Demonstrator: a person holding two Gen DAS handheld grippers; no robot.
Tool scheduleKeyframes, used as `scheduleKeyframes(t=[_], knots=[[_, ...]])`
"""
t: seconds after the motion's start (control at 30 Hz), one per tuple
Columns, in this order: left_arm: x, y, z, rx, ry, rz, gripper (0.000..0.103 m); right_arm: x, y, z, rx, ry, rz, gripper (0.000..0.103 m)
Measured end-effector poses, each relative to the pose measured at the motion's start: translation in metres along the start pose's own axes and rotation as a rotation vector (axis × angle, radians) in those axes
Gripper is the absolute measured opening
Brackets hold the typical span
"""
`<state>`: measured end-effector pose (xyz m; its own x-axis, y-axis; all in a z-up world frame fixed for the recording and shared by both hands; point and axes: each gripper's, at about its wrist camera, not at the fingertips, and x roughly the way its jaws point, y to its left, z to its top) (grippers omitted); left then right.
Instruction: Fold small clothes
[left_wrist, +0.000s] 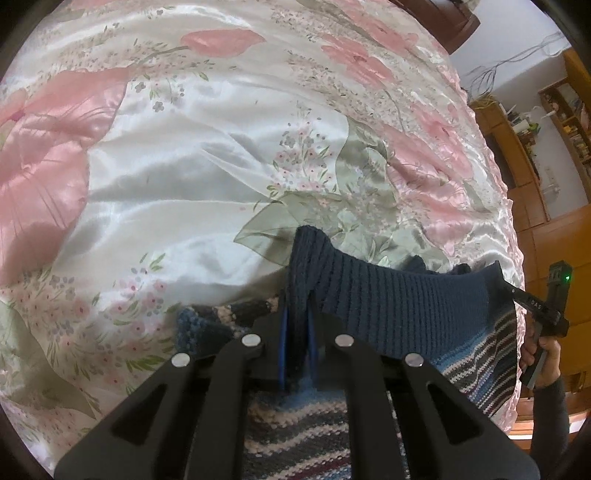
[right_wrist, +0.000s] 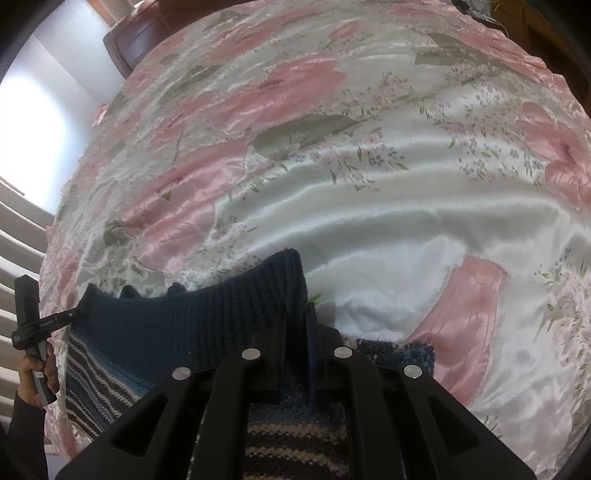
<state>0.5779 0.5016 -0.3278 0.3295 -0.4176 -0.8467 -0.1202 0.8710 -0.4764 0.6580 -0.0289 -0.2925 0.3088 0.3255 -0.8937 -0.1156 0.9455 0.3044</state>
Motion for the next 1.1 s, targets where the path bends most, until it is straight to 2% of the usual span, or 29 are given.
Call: scheduleKeyframes(t=[0.1,0.27,0.37,0.5,0.77,0.87,0.93,1.0,1.07,1.1], knots=[[0.0,0.0,0.001,-0.007,-0.006,0.001,0.007,0.006,-0.002,0.0,0.01,0.007,-0.018,0.008],[-0.023,-0.005,0.006,0.004,-0.079,-0.063,0.007,-0.008,0.001,0.002,-0.006,-0.052,-0.01,0.008],[-0.028,-0.005,0.006,0.008,-0.101,-0.062,0.007,-0.009,-0.001,0.005,0.009,-0.06,-0.014,0.008],[-0.011,-0.003,0.004,0.0,-0.06,-0.005,0.007,0.003,0.0,0.003,0.02,-0.036,-0.039,0.008],[0.006,0.005,0.005,-0.024,-0.023,0.038,0.009,0.019,-0.01,0.0,0.04,-0.008,-0.051,0.009],[0.002,0.005,0.003,-0.038,-0.021,0.038,0.022,0.016,-0.01,-0.005,0.046,-0.024,-0.038,0.02],[-0.017,0.001,0.001,-0.04,-0.06,0.028,0.041,-0.003,-0.011,-0.009,0.071,-0.071,-0.01,0.036],[-0.041,-0.005,-0.003,-0.02,-0.105,0.02,0.052,-0.032,-0.008,-0.016,0.063,-0.125,0.009,0.036],[-0.074,-0.018,-0.018,0.026,-0.152,-0.047,0.053,-0.063,-0.001,-0.032,0.023,-0.164,0.061,0.034],[-0.082,-0.023,-0.026,0.041,-0.158,-0.083,0.055,-0.07,0.004,-0.041,-0.002,-0.154,0.076,0.032]])
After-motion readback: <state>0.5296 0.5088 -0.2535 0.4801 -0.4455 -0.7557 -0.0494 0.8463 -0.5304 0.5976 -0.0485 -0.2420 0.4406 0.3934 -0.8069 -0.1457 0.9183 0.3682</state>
